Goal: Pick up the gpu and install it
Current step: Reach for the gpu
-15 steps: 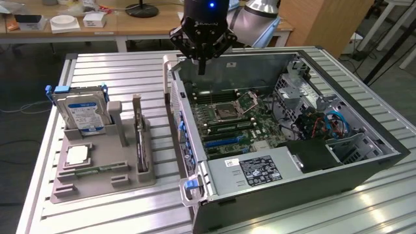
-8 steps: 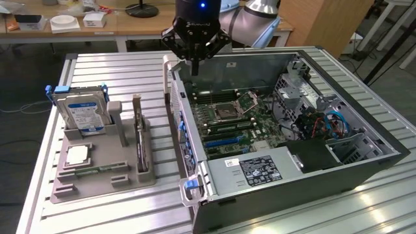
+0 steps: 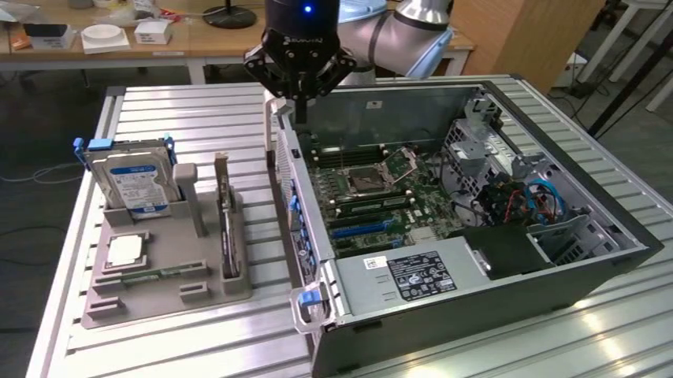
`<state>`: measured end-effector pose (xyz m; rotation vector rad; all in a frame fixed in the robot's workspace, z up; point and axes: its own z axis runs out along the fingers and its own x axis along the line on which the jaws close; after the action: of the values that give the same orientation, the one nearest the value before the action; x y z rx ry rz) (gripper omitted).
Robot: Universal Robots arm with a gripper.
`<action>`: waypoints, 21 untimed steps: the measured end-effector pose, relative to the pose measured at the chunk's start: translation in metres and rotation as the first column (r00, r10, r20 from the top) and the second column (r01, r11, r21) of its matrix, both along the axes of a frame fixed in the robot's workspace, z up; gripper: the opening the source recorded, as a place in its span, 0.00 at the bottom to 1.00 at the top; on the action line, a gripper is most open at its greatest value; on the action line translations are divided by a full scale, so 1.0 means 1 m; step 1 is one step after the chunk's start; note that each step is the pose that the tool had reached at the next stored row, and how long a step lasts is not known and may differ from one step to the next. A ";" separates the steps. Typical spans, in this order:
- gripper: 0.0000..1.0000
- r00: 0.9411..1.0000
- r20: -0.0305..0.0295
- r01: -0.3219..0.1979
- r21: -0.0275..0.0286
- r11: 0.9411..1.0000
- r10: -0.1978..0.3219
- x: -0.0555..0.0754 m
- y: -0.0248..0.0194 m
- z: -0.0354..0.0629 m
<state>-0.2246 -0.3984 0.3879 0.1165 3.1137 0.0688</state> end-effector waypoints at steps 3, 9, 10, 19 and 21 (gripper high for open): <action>0.11 1.000 0.000 0.000 0.000 1.000 0.000 -0.008 0.0002 -0.0005; 0.11 1.000 0.000 0.000 0.000 1.000 0.000 -0.021 0.0002 -0.0014; 0.11 1.000 0.000 0.000 0.000 1.000 0.000 -0.024 0.0003 -0.0016; 0.11 1.000 0.000 0.000 0.000 1.000 0.000 -0.048 0.0007 -0.0033; 0.11 1.000 0.000 0.000 0.000 1.000 0.000 -0.054 0.0008 -0.0037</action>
<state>-0.2785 -0.3976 0.3842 0.1167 3.1136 0.0689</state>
